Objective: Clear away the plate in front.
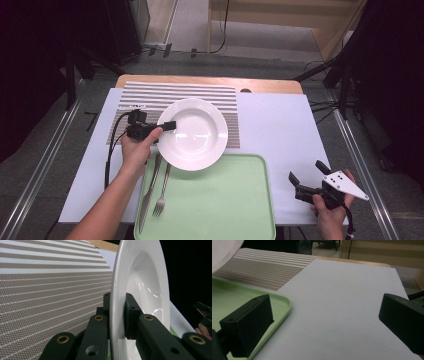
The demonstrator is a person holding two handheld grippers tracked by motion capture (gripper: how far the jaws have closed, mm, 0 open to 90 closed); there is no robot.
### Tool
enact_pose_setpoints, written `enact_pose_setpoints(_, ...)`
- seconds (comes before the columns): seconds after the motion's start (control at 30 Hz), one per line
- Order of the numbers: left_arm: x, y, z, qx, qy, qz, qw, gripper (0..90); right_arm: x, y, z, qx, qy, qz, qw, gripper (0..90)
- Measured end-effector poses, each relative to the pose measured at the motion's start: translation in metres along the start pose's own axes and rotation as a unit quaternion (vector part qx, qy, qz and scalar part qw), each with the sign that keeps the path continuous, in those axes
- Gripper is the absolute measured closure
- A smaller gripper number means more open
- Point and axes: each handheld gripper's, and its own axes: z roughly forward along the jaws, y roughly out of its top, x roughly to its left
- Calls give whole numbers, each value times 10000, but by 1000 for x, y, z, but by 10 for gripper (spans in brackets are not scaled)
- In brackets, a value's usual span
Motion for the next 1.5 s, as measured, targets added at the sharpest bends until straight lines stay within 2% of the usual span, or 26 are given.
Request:
enact_pose_setpoints(0.13,-8,-4,-1,15,-102,41,9999,822,1,0,-1,3,38,120,9999,0)
enact_pose_setpoints(0.17,-10,-5,-1,44,-113,61,9999,821,0,1,-1,-41,34,57,10000,0)
enact_pose_setpoints(0.37,-19,-14,0,128,-198,217,9995,821,1,1,-2,-6,42,117,9999,0)
enact_pose_setpoints(0.9,-36,-39,-1,312,-530,231,9978,819,1,1,-2,0,79,65,9999,0)
enact_pose_setpoints(1.07,-42,-45,-4,377,-537,312,9974,818,3,2,-3,-5,67,86,9999,0)
enact_pose_setpoints(1.2,-46,-53,-5,434,-627,271,9967,818,3,2,-3,-7,56,88,9999,0)
enact_pose_setpoints(1.5,-55,-71,-6,623,-646,327,9954,817,5,3,-4,-2,57,98,9999,0)
